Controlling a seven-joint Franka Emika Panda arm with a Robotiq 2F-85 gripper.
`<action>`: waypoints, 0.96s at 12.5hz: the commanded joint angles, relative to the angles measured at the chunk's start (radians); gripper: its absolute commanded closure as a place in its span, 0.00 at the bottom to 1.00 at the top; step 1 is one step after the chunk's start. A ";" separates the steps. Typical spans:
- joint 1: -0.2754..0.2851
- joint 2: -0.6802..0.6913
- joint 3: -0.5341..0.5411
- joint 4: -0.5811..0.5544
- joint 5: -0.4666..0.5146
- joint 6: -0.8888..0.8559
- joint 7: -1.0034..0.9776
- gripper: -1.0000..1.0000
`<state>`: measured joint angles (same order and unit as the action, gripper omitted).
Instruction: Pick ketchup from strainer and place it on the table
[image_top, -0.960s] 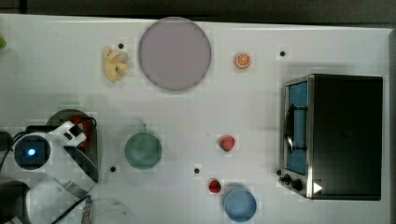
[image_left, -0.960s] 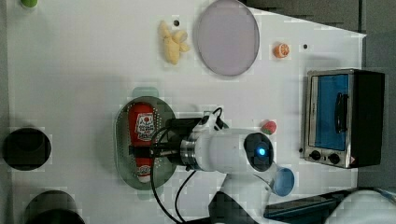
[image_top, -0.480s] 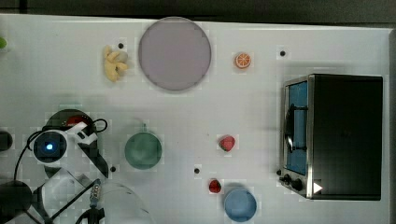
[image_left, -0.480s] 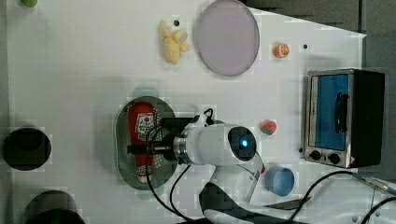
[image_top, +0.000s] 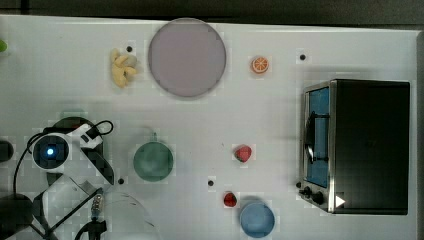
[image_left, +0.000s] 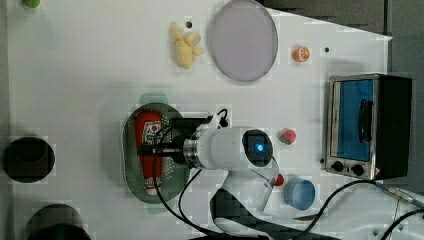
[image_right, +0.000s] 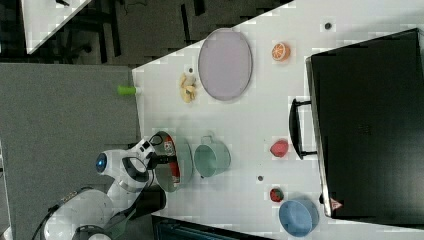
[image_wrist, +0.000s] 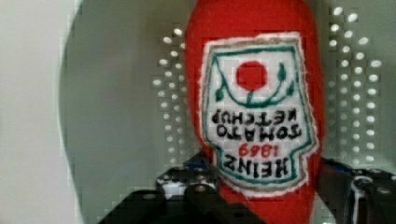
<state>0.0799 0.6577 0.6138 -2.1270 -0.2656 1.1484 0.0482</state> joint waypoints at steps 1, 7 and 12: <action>0.028 -0.049 0.004 0.012 0.000 -0.013 0.051 0.44; -0.036 -0.339 0.048 0.018 0.181 -0.192 0.051 0.44; -0.158 -0.555 -0.003 0.030 0.283 -0.449 0.036 0.44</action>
<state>-0.0141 0.0676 0.6318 -2.0898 0.0246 0.7261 0.0498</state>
